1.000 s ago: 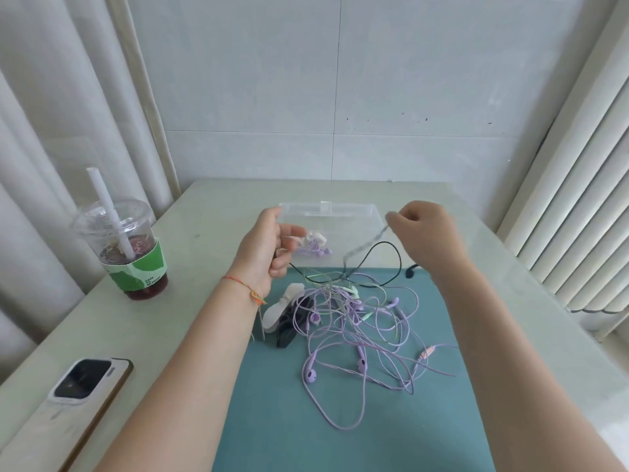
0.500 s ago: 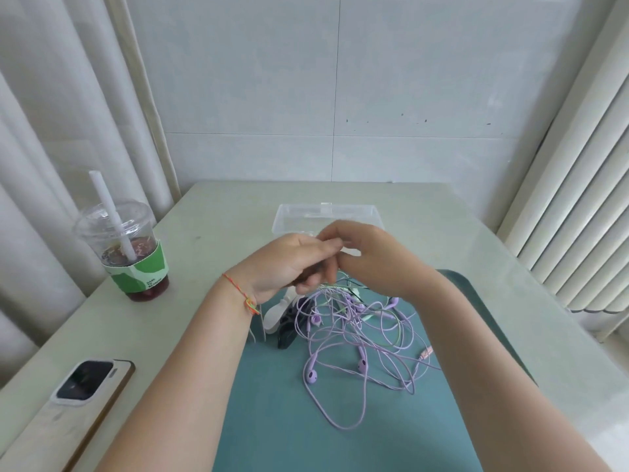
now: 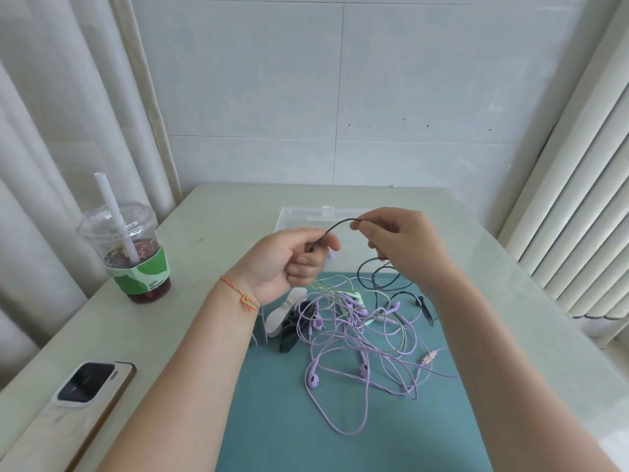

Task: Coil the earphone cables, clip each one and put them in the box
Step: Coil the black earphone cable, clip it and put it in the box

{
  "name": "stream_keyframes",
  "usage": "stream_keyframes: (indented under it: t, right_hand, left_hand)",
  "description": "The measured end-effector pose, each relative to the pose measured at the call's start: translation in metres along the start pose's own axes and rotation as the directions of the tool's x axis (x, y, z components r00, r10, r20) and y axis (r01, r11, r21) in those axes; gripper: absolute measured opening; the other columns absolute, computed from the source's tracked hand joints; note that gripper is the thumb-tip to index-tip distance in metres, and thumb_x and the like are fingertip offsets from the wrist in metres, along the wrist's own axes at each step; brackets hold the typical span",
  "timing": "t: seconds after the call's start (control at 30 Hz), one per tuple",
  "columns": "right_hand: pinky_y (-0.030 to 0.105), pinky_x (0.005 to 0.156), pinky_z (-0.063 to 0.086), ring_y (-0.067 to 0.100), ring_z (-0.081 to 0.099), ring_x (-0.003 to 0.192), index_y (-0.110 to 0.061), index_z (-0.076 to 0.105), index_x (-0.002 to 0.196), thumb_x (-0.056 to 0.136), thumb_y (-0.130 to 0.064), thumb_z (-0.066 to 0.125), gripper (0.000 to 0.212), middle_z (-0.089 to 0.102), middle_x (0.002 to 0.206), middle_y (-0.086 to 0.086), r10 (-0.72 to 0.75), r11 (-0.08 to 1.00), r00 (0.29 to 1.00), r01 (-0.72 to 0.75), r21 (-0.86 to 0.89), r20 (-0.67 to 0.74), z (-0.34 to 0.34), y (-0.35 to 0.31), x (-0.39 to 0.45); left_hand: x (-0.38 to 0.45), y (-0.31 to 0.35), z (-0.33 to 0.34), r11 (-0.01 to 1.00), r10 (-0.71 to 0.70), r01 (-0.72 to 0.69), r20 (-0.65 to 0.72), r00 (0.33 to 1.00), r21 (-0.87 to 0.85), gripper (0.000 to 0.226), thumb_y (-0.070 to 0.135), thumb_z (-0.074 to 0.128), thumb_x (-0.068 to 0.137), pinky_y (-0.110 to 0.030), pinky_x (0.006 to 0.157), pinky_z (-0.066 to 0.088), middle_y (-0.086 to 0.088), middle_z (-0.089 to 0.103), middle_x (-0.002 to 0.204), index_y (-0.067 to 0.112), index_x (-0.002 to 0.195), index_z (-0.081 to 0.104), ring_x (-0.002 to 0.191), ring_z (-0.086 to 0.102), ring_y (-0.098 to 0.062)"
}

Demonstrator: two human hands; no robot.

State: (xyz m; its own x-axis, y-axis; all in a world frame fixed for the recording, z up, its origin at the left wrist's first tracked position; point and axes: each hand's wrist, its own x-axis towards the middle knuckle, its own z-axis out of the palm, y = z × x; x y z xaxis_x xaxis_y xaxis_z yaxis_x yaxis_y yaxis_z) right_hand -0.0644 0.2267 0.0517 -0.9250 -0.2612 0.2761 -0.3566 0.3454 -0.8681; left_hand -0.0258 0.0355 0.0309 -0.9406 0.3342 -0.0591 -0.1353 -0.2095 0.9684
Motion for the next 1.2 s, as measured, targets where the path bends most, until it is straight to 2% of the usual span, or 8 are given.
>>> stream_keyframes:
  t: [0.13, 0.27, 0.37, 0.47, 0.6, 0.73, 0.9, 1.2]
  right_hand:
    - [0.017, 0.050, 0.038, 0.006, 0.046, 0.049, -0.020, 0.076, 0.093, 0.091, -0.018, 0.060, 0.016, 0.061, 0.064, -0.003, -0.016, 0.997, 1.000, 0.014, -0.078, -0.025, 0.002, 0.001, 0.000]
    - [0.010, 0.040, 0.028, 0.003, 0.037, 0.038, -0.026, 0.075, 0.083, 0.091, -0.022, 0.062, 0.016, 0.055, 0.058, -0.002, -0.018, 0.993, 0.999, 0.022, -0.117, 0.036, 0.007, 0.000, -0.003]
    - [0.011, 0.038, 0.026, 0.005, 0.033, 0.035, -0.021, 0.061, 0.059, 0.091, -0.014, 0.056, 0.034, 0.047, 0.044, -0.010, -0.003, 0.980, 0.993, 0.027, -0.198, 0.120, 0.015, -0.003, -0.007]
    - [0.012, 0.040, 0.028, 0.004, 0.037, 0.035, -0.002, 0.059, 0.069, 0.095, -0.023, 0.054, 0.034, 0.052, 0.051, -0.006, -0.020, 0.971, 0.984, 0.062, -0.232, 0.177, 0.019, -0.005, -0.010]
    - [0.014, 0.041, 0.027, 0.008, 0.032, 0.039, 0.000, 0.060, 0.073, 0.096, -0.028, 0.055, 0.036, 0.051, 0.056, 0.004, -0.065, 0.964, 0.972, 0.120, -0.239, 0.225, 0.020, -0.009, -0.011]
    - [0.021, 0.047, 0.028, 0.009, 0.030, 0.048, -0.001, 0.066, 0.085, 0.095, -0.026, 0.053, 0.030, 0.050, 0.066, 0.019, -0.082, 0.939, 0.962, 0.162, -0.302, 0.261, 0.022, -0.010, -0.012]
    - [0.022, 0.047, 0.029, 0.011, 0.029, 0.047, -0.014, 0.069, 0.082, 0.096, -0.029, 0.053, 0.026, 0.041, 0.055, 0.003, -0.080, 0.913, 0.953, 0.189, -0.363, 0.293, 0.024, -0.012, -0.015]
    - [0.024, 0.048, 0.026, 0.012, 0.032, 0.046, -0.008, 0.062, 0.074, 0.094, -0.027, 0.056, 0.029, 0.035, 0.050, -0.002, -0.072, 0.882, 0.944, 0.211, -0.421, 0.322, 0.025, -0.014, -0.017]
  left_hand:
    - [-0.002, 0.000, 0.005, 0.981, 0.096, -0.076, 0.105, 0.990, -0.180, 0.020, 0.014, 0.046, 0.093, -0.021, 0.051, 0.035, 0.000, 0.048, 0.065, 0.008, 0.094, 0.065, 0.052, 0.043, -0.011]
    - [-0.002, 0.000, 0.014, 0.949, 0.195, -0.159, 0.109, 0.975, -0.274, 0.029, 0.004, 0.044, 0.094, -0.028, 0.075, 0.056, -0.004, 0.064, 0.080, 0.010, 0.094, 0.072, 0.074, 0.065, -0.016]
    - [0.000, 0.003, 0.023, 0.907, 0.237, -0.231, -0.027, 0.971, -0.351, 0.028, 0.003, 0.048, 0.088, -0.030, 0.076, 0.059, -0.005, 0.070, 0.083, 0.012, 0.083, 0.074, 0.082, 0.072, -0.020]
    - [0.003, 0.004, 0.023, 0.864, 0.257, -0.303, -0.166, 0.952, -0.402, 0.024, 0.003, 0.047, 0.089, -0.028, 0.074, 0.059, -0.007, 0.073, 0.091, 0.009, 0.089, 0.070, 0.090, 0.072, -0.022]
    - [0.002, 0.004, 0.019, 0.883, 0.251, -0.338, -0.280, 0.926, -0.325, 0.023, 0.007, 0.044, 0.099, -0.023, 0.068, 0.057, 0.001, 0.073, 0.101, 0.016, 0.102, 0.065, 0.097, 0.071, -0.016]
    - [0.002, 0.004, 0.020, 0.916, 0.259, -0.336, -0.314, 0.913, -0.219, 0.021, 0.013, 0.048, 0.099, -0.019, 0.062, 0.051, 0.006, 0.073, 0.107, 0.023, 0.104, 0.066, 0.098, 0.070, -0.013]
    - [0.007, 0.000, 0.023, 0.919, 0.311, -0.372, -0.339, 0.888, -0.131, 0.021, 0.014, 0.048, 0.099, -0.031, 0.078, 0.039, 0.005, 0.073, 0.106, 0.024, 0.102, 0.066, 0.100, 0.069, -0.015]
    - [0.009, -0.002, 0.032, 0.883, 0.399, -0.450, -0.293, 0.869, -0.134, 0.023, -0.004, 0.042, 0.097, -0.034, 0.091, 0.051, -0.011, 0.072, 0.102, 0.007, 0.097, 0.062, 0.099, 0.069, -0.027]
